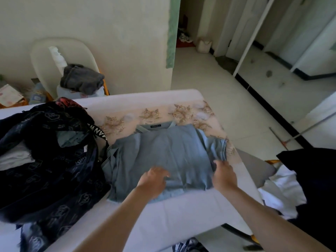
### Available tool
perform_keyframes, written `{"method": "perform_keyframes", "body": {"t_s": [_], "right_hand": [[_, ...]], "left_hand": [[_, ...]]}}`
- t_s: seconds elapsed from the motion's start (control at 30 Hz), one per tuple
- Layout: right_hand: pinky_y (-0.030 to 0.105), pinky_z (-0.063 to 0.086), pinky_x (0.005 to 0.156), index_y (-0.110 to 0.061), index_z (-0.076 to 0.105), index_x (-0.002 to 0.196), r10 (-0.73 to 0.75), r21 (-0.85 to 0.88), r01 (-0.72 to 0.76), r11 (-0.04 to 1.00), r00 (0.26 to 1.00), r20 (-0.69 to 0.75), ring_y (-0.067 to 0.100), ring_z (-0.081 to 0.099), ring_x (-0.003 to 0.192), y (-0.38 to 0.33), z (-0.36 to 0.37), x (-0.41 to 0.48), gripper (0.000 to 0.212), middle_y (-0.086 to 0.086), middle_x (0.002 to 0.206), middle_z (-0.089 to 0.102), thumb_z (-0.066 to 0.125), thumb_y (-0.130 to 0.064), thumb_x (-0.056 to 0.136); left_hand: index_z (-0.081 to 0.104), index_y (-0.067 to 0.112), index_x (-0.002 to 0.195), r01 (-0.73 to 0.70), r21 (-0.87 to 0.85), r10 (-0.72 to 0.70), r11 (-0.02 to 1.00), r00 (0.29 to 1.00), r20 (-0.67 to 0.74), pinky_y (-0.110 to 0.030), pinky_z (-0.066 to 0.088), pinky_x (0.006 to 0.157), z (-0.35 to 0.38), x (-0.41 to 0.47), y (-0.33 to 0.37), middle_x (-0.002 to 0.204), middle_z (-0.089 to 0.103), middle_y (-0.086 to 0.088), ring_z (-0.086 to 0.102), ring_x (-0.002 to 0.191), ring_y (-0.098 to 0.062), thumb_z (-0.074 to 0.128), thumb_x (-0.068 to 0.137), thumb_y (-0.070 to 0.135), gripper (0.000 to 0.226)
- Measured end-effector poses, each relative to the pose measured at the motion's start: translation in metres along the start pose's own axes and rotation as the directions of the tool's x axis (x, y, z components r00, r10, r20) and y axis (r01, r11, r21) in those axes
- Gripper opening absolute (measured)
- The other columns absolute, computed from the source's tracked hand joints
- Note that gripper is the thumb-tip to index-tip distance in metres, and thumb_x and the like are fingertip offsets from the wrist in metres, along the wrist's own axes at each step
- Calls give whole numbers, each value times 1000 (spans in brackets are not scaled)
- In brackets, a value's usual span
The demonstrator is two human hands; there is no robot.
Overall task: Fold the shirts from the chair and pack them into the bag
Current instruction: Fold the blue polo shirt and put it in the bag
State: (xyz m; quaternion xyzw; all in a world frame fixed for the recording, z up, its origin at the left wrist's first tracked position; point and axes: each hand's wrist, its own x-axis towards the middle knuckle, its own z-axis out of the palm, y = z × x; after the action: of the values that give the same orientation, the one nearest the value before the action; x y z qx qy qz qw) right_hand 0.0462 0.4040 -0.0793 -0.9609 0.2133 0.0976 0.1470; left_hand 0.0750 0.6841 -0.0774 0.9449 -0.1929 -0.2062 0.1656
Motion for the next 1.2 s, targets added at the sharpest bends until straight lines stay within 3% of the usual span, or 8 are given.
{"method": "perform_keyframes", "body": {"t_s": [0.1, 0.2, 0.3, 0.5, 0.67, 0.8, 1.0, 1.2], "right_hand": [[36, 44, 98, -26, 52, 138, 40, -7, -39, 999, 988, 146, 30, 56, 121, 21, 7, 4, 46, 6, 131, 61, 59, -31, 92], [34, 48, 81, -27, 65, 95, 42, 130, -58, 990, 992, 119, 28, 65, 99, 28, 10, 11, 21, -1, 96, 69, 66, -46, 87], [33, 48, 75, -26, 56, 71, 118, 306, -122, 944, 992, 34, 26, 64, 86, 38, 5, 14, 28, -7, 78, 63, 69, -45, 86], [39, 46, 95, -24, 70, 101, 339, 194, -375, 907, 920, 195, 32, 60, 106, 69, 7, 16, 34, 5, 112, 68, 52, -51, 91], [38, 44, 79, -22, 62, 107, -114, -21, 112, 993, 980, -164, 29, 54, 96, 45, 3, 29, 36, 5, 105, 55, 63, -12, 72], [35, 47, 75, -18, 70, 101, -411, 28, 418, 908, 902, -133, 29, 63, 90, 20, -2, 68, 27, 3, 100, 65, 61, -7, 79], [36, 50, 79, -15, 49, 135, -137, 169, 117, 979, 984, 111, 27, 60, 112, -33, -1, 142, 48, 5, 123, 59, 59, -38, 94], [32, 49, 67, -18, 65, 91, -142, 329, 87, 940, 979, 148, 31, 66, 85, -62, -3, 157, 7, 6, 88, 70, 58, -20, 90]], "left_hand": [[52, 37, 137, -95, 1, 95, 995, 995, 22, -31, 34, 110, 26, 10, 17, 146, 42, 10, 36, 137, -15, 50, 97, 30, 41], [51, 39, 138, -125, -43, 124, 991, 992, -24, -34, 34, 111, 40, 20, 30, 149, 39, 11, 33, 139, -13, 51, 97, 31, 43], [37, 41, 147, -131, 25, 132, 991, 991, -5, -33, 31, 114, 47, 27, 42, 158, 24, 11, 22, 146, -12, 51, 97, 36, 52], [51, 37, 129, -102, 139, 107, 985, 994, -30, -32, 32, 105, 50, 42, 57, 140, 39, 8, 37, 132, -18, 59, 72, 36, 58], [61, 40, 115, -150, 152, 169, 977, 979, -114, -36, 54, 83, 54, 60, 60, 119, 57, 7, 56, 107, -19, 54, 65, 45, 51], [69, 32, 106, -105, 42, 110, 994, 984, -141, -36, 49, 92, 36, 90, 61, 110, 62, 5, 59, 107, -22, 42, 80, 31, 37], [64, 26, 122, 31, -114, -46, 993, 990, -137, -33, 41, 101, 4, 133, 45, 122, 61, 2, 53, 117, -22, 51, 90, 16, 36], [48, 20, 139, 24, -182, -79, 983, 951, -300, -34, 36, 108, -25, 147, 34, 135, 52, -1, 44, 128, -23, 54, 86, 9, 54]]}}
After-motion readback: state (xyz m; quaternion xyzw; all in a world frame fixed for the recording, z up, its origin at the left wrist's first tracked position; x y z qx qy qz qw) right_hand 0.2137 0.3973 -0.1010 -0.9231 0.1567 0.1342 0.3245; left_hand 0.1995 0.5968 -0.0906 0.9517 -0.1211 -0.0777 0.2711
